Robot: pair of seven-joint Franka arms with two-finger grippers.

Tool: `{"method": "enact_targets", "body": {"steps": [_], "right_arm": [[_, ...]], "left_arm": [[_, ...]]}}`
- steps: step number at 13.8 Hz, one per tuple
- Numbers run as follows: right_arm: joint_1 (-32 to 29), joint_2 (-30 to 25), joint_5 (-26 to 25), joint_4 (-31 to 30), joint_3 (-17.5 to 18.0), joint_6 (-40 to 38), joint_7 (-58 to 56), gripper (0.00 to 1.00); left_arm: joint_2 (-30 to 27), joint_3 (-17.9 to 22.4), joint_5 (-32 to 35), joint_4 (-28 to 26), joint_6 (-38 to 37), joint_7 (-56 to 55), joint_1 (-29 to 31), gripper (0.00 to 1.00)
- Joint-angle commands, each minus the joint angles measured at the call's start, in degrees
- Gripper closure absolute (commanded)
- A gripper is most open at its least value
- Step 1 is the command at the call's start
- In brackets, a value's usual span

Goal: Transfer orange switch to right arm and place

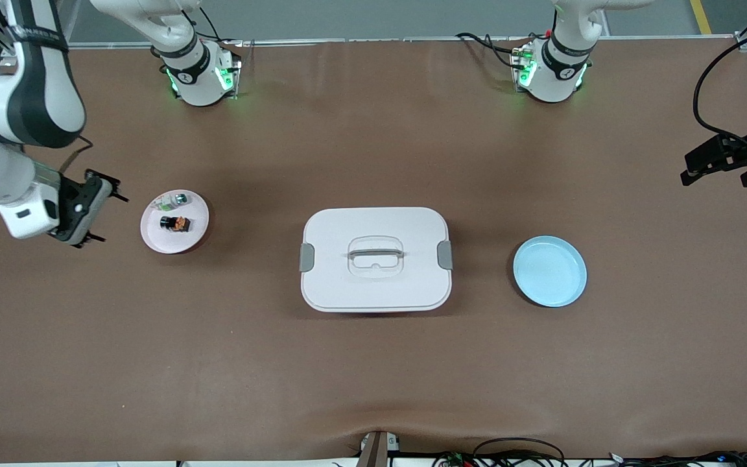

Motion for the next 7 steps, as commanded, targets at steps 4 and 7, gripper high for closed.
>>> {"method": "enact_targets", "body": {"steps": [4, 7], "right_arm": [[-2.63, -2.49, -2.52, 10.17, 0.54, -13.80, 23.20, 0.00], [-4.03, -2.58, -1.91, 12.81, 0.54, -16.71, 27.79, 0.00]], "left_arm": [[0.54, -0.07, 0.39, 1.63, -1.44, -0.05, -0.07, 0.00], [0.54, -0.07, 0.39, 1.63, -1.44, -0.05, -0.07, 0.00]]}}
